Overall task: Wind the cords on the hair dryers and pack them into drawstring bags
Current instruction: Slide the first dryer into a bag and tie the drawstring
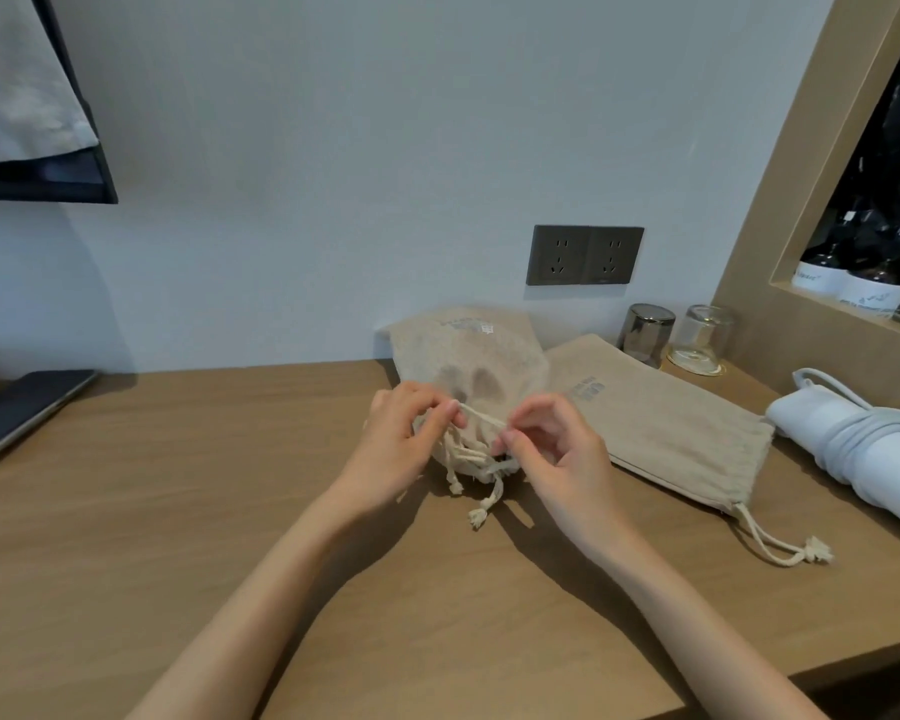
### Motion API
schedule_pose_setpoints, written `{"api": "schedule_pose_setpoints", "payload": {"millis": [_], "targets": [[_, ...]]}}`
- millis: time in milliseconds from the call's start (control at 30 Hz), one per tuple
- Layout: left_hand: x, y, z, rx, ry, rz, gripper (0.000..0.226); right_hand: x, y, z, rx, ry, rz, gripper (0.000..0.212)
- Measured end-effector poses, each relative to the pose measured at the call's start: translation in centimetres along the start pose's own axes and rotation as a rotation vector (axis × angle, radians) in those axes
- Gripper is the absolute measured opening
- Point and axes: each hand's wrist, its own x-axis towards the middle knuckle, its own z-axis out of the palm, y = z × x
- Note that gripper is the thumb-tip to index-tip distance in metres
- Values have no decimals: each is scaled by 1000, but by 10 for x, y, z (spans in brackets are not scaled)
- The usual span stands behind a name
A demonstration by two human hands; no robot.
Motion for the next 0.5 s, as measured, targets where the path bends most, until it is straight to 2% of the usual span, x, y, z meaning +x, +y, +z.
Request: {"api": "schedule_pose_setpoints", "payload": {"millis": [167,233,333,433,500], "targets": [[-2,-8,0,27,29,-12,16,-6,16,6,-477,-101,-243,20],[-2,-8,-2,134,35,44,15,-5,21,6,-565,-100,-282,21],[-3,-5,-5,373,71,230,24,-6,27,4,-669,-109,-327,28],[-4,-1,-7,431,93,306,31,-6,33,1,-747,-119,-305,38],[-5,-1,-7,445,85,300,30,-5,33,0,-762,-82,-321,30]]}}
